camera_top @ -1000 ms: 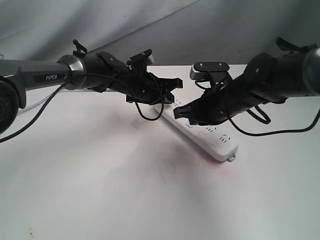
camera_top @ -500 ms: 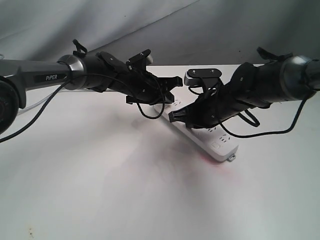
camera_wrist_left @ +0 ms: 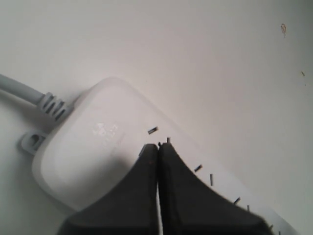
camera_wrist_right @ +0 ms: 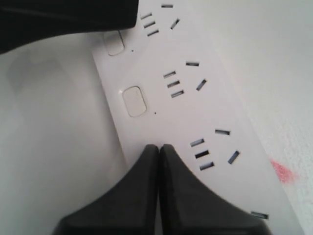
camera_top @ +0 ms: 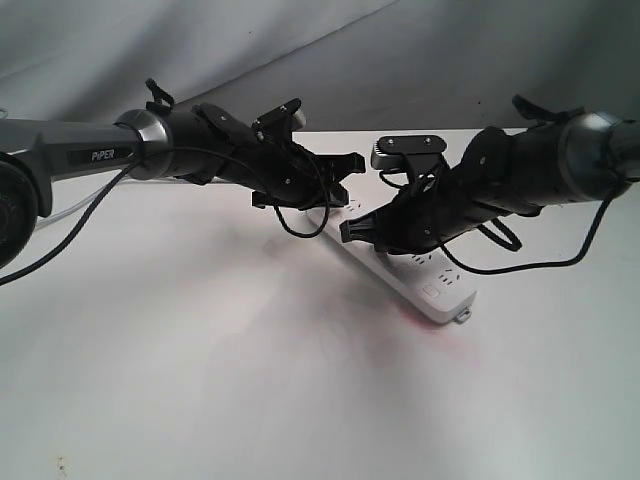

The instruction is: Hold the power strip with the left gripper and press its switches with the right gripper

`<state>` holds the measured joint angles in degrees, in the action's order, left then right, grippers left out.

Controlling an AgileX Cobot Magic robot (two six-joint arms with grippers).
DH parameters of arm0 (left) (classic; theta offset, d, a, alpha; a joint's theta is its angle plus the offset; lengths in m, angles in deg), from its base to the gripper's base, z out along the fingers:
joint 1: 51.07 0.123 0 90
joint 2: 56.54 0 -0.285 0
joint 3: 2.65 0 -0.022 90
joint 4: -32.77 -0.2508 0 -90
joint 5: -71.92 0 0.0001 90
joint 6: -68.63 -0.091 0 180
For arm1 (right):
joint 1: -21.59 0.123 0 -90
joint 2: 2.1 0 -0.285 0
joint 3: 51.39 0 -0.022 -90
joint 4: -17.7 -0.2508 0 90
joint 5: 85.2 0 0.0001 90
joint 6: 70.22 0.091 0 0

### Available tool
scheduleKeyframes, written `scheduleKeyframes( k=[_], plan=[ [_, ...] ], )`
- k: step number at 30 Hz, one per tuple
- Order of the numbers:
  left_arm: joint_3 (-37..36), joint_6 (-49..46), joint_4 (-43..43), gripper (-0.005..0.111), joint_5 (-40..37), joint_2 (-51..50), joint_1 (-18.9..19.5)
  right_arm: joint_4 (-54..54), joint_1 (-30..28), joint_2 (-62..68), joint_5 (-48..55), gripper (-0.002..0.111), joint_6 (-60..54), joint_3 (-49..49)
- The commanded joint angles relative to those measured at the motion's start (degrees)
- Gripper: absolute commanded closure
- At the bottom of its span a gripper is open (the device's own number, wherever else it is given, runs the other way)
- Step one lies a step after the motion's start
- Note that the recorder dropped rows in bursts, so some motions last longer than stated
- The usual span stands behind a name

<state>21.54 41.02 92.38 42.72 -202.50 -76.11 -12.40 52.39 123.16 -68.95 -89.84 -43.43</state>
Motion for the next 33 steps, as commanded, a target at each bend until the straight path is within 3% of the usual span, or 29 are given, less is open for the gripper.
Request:
scheduleKeyframes(
  k=[1,33],
  plan=[
    [0.2,0.6,-0.1,0.107,0.3,-0.1,-0.2,2.3,-0.2,1.8,2.1,0.108,1.3,-0.2],
    [0.2,0.6,-0.1,0.107,0.3,-0.1,-0.2,6.7,-0.2,5.4,0.9,0.108,4.6,6.5]
  ],
)
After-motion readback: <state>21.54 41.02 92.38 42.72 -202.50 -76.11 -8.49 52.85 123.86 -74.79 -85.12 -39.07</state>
